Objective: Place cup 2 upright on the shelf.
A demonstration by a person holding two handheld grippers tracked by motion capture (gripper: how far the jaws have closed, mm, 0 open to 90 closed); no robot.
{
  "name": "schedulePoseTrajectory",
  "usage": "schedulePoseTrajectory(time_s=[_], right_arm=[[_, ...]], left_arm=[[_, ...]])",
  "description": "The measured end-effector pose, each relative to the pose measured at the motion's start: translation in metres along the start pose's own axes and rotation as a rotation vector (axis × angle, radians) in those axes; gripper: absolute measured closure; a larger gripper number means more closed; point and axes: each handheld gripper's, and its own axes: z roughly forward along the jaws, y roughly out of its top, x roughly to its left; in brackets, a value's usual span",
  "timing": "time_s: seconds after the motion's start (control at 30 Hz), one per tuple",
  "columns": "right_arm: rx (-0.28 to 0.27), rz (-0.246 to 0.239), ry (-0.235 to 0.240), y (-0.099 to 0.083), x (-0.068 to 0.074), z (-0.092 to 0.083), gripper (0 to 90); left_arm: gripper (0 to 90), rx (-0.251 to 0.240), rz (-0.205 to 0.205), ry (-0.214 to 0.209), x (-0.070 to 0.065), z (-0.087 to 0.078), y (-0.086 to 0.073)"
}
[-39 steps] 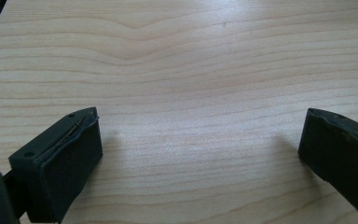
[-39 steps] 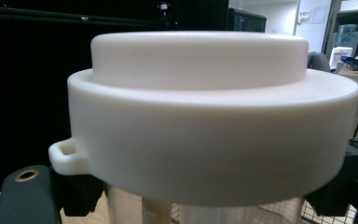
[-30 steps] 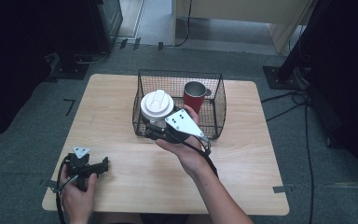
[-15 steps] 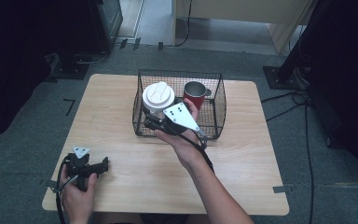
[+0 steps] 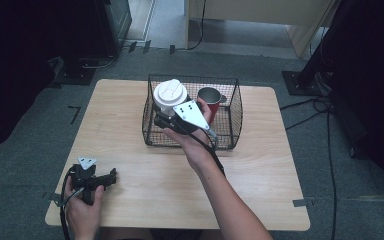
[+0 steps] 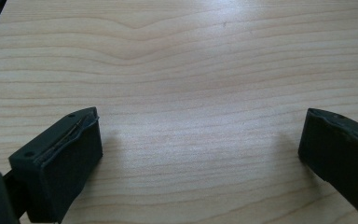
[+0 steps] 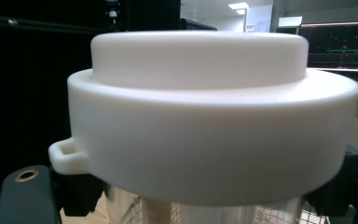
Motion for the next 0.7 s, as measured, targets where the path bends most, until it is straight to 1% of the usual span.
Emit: schedulePoseTrajectory(time_s=[0.1,0.2,0.33,0.47,0.53,0.63,0.7], right_arm=[[-0.002,0.014,-0.004,0.000,-0.001,0.005,16.2],[-0.004,0.016,-0.013,-0.001,-0.004,0.010,16.2],[0.008,0.023,-0.037,-0.003,-0.008,0.018,16.2],[0.011,0.009,-0.049,-0.006,-0.012,0.026,16.2],[0.007,0.002,-0.046,-0.008,-0.013,0.030,16.2],[0.008,0.006,-0.046,-0.010,-0.014,0.036,16.2],[0.011,0.000,-0.050,-0.012,-0.014,0.040,16.2]], left_arm=[[0.0,0.000,0.000,0.000,0.000,0.000,0.000],[0.0,0.000,0.000,0.000,0.000,0.000,0.000],[0.0,-0.001,0.000,0.000,0.000,0.000,0.000],[0.0,-0.001,0.001,0.001,0.000,0.000,0.000],[0.0,-0.001,0.001,0.002,0.000,0.000,0.000],[0.0,-0.001,0.001,0.001,0.000,0.000,0.000],[0.0,0.000,0.001,0.001,0.000,0.000,0.000]])
